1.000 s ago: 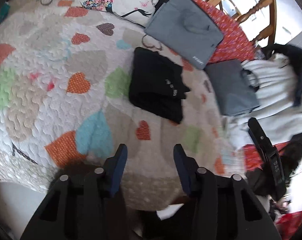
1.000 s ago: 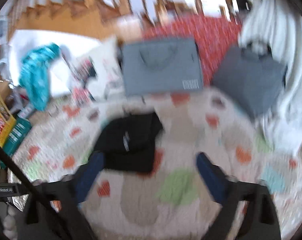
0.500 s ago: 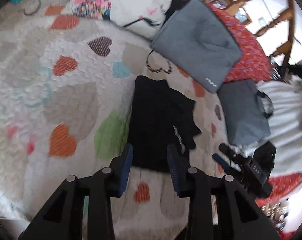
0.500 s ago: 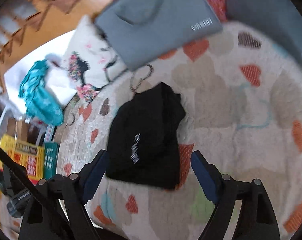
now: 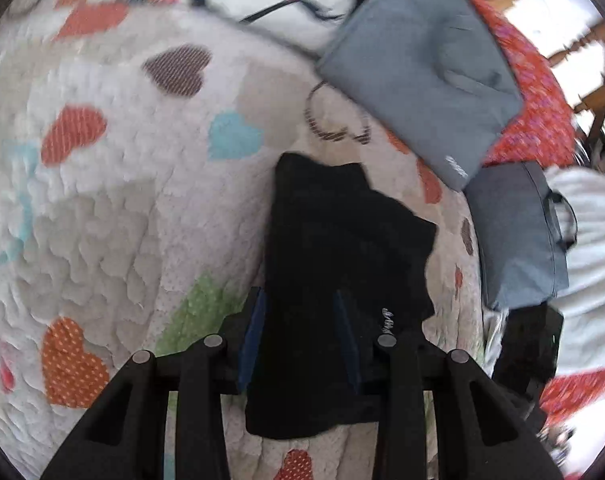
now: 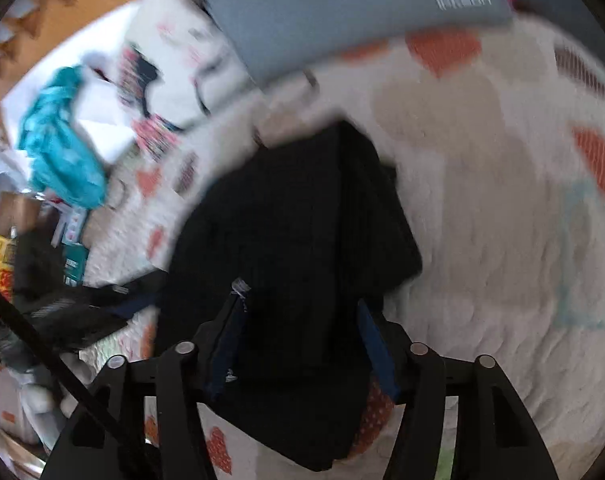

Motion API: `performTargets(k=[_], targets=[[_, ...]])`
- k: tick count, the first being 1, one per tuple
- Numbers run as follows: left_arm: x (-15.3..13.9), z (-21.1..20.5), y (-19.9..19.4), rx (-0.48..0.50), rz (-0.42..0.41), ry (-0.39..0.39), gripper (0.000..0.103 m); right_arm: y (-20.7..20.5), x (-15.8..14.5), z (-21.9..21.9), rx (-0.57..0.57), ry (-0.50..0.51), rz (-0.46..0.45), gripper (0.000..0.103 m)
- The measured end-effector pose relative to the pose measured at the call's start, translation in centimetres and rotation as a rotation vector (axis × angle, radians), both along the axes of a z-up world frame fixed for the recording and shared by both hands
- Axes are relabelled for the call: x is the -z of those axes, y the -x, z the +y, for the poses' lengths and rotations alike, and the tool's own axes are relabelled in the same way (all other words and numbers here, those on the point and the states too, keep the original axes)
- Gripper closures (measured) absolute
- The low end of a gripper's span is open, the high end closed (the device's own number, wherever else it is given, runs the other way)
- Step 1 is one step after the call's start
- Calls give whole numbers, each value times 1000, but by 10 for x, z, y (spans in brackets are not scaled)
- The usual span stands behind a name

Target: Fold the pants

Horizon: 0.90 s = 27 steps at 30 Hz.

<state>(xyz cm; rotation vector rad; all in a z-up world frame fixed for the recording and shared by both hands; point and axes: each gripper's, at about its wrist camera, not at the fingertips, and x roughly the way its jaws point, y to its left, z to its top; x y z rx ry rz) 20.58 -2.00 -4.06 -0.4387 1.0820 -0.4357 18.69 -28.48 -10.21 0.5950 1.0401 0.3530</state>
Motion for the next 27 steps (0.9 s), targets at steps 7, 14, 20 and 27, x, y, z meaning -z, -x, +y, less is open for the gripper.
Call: performTargets(k=[7,14,20,27], targets=[[-35,-45,48,241,-253,-93,48,8,-8,-17,49,-285,-25,84],[-30,-103,73,420,-418,-326,41,6,-14,-14,43,-402,-25,84],[-8,-109,43,389,-293,-333,90,8,-26,-10,-17,-448,-44,81],[-14,-85,37,371,-235,-176,90,23,-40,-43,127,-326,-111,38]])
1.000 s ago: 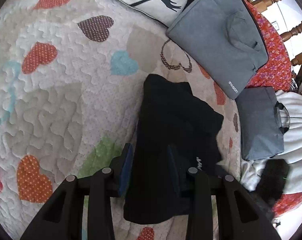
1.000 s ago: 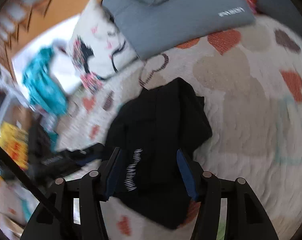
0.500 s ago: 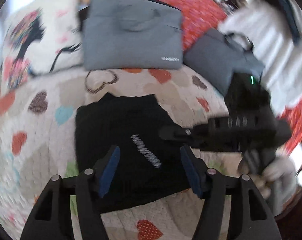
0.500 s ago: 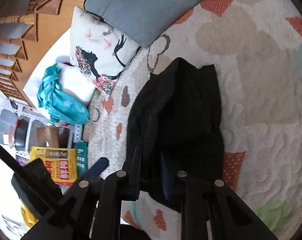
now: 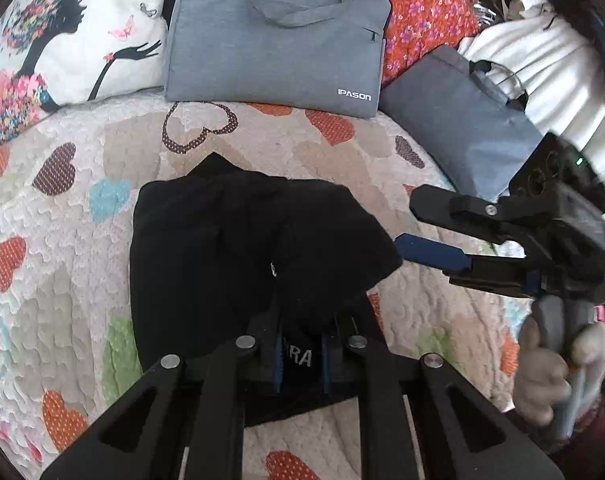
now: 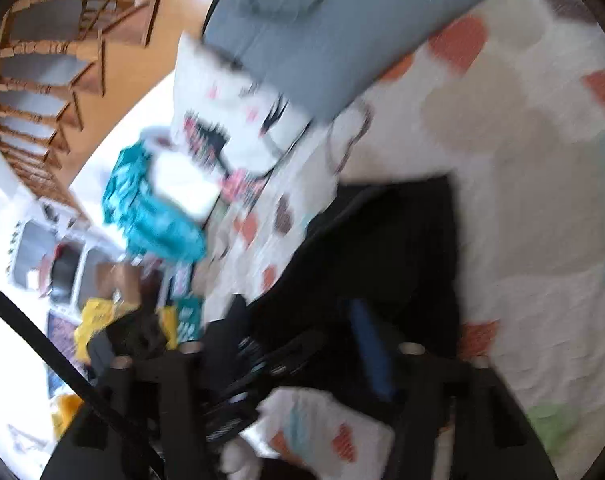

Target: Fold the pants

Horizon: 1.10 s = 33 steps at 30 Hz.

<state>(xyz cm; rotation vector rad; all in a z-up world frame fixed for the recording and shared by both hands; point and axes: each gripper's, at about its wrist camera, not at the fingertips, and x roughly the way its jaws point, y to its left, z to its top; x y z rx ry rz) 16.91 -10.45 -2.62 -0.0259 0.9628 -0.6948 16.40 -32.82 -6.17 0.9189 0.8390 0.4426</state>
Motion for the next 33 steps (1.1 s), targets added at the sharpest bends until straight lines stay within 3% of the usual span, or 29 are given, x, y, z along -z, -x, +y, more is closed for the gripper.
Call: performTargets(k=[5,8,12,13,15,16,17,21,22,25,28,30,31,32,33], targets=[[-2,11,-3,-17,50,75,90,3,14,-11,56,15,64,38],[-3,14,-4,-26,51,90,90,-2,26,-11,46,-44,95,38],[-3,5,3,5,23,47,90,-12,43,1,15,-179,127,38],[-3,3,4,12,24,41,90,-15,47,4,13,-195,133,40],[-3,2,8,17,17,26,90,-19,50,13,-18,-215,146,60],[-4,4,9,20,15,24,90,-18,47,15,-31,-191,142,78],[-5,6,10,28,25,34,90,-16,41,18,-41,-132,134,84],[-4,12,14,53,67,53,89,0,29,22,-87,93,144,88],[-4,11,17,59,66,51,89,3,31,23,-92,148,166,94],[-6,7,20,72,63,45,89,15,50,25,-116,344,284,95],[-3,4,21,79,79,50,87,23,46,19,-87,420,320,93],[1,0,24,88,85,34,87,29,24,3,-7,367,224,89],[4,-3,25,91,88,20,87,31,14,-6,27,304,167,71],[6,-5,26,92,91,14,87,31,8,-13,52,254,126,46],[8,-7,27,93,94,9,87,29,4,-18,69,194,86,36]])
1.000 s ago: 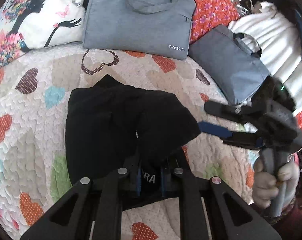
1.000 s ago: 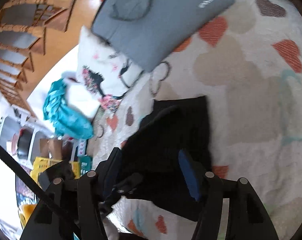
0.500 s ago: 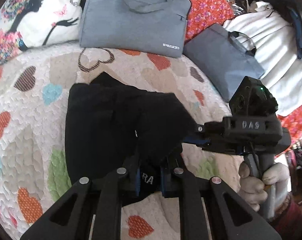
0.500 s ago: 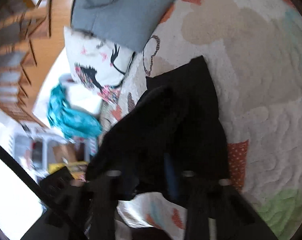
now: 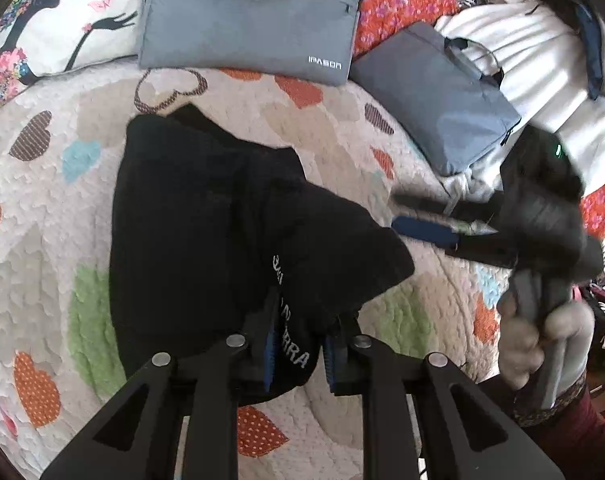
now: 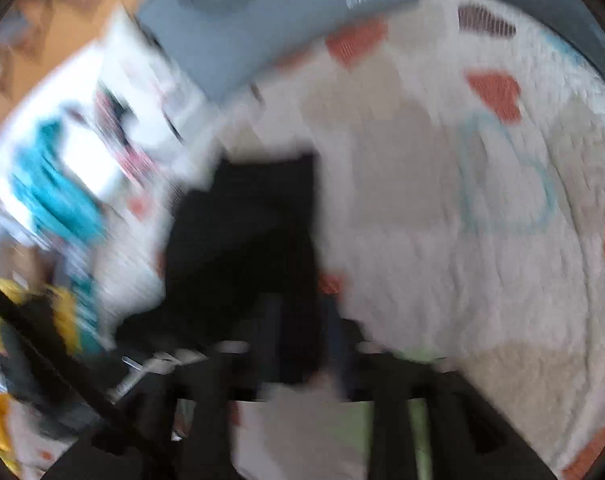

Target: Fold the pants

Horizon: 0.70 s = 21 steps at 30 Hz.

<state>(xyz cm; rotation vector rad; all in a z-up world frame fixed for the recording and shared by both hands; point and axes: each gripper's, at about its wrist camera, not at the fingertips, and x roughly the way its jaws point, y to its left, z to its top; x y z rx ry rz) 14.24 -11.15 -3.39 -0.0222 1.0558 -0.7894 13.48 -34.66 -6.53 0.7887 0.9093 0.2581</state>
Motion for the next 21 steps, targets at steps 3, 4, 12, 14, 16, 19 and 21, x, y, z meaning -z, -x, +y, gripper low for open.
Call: performTargets(k=[3,4,12,14,16,19,21], targets=[[4,-4,2,-1,-9,-21,87,-15,15,-1,-19,-192,16,30],[4,-5,3,-3,-16,-28,87,-19,21,2,-25,-225,36,30],[4,-9,6,-10,-44,-37,86,-49,48,24,-20,-389,76,80],[5,-15,7,-10,-53,-32,86,-55,30,26,-19,-289,36,89],[10,-25,5,-2,-48,-42,86,-58,7,28,-24,-173,-23,92],[20,-43,8,20,-50,-100,83,-62,-9,29,0,52,-55,93],[22,-47,11,41,-49,-125,80,-66,2,29,13,198,-2,92]])
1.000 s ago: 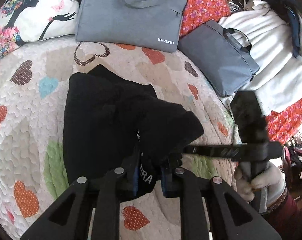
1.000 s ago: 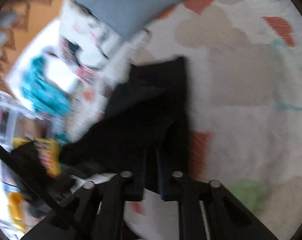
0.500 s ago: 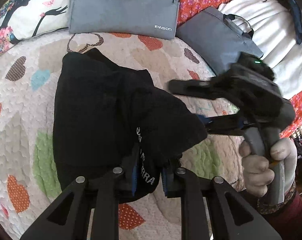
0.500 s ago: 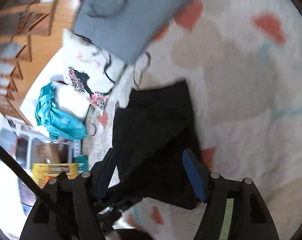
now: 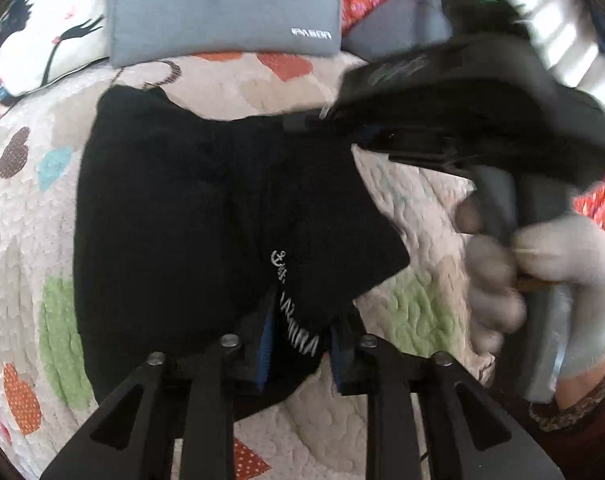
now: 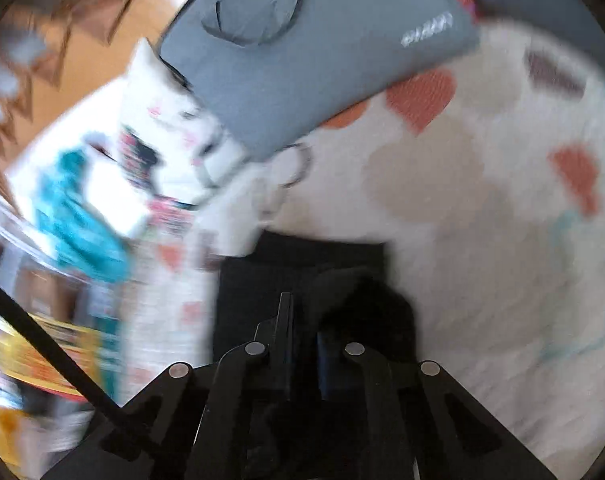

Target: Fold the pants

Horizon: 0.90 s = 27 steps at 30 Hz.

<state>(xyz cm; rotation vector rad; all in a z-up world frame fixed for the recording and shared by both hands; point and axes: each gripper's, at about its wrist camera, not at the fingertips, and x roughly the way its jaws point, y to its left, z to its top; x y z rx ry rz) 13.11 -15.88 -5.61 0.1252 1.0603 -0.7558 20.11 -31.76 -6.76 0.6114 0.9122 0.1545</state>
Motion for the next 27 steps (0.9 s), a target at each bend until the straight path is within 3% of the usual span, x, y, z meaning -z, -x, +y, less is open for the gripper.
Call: performTargets(k=[1,3,4,5,7,10,13,14,16,19,20,22,24,26,27], targets=[[-2,2,1,10,8,7,79,-2,12,-5,16,13,53,90],[-11,17,2,37,73,67,79,1,26,-24,65,-59,97,73],[-15,25,2,43,95,101,79,4,29,-34,94,-89,109,58],[-21,37,1,43,118,154,79,9,29,-44,130,-108,109,49],[-35,61,-7,2,126,245,78,21,22,-63,202,-112,80,49],[-39,86,-25,-109,126,300,77,38,4,-73,245,-183,-41,49],[-24,87,-38,-175,193,295,77,37,-4,-57,109,-367,-145,49],[-17,84,-39,-186,216,281,77,31,0,-46,28,-461,-152,49],[0,80,-42,-233,258,240,77,23,10,-31,-22,-527,-127,49],[7,81,-44,-263,278,240,77,7,44,-21,-13,-445,35,49],[5,80,-43,-255,270,232,77,5,56,-22,12,-413,67,55],[-3,82,-39,-238,251,243,77,6,55,-24,20,-422,54,56],[-15,90,-38,-236,227,291,77,11,35,-20,10,-336,0,55],[-24,105,-38,-283,183,305,77,15,16,-15,-25,-281,-52,52],[-26,110,-40,-309,176,299,77,12,5,-9,-68,-304,-72,52]])
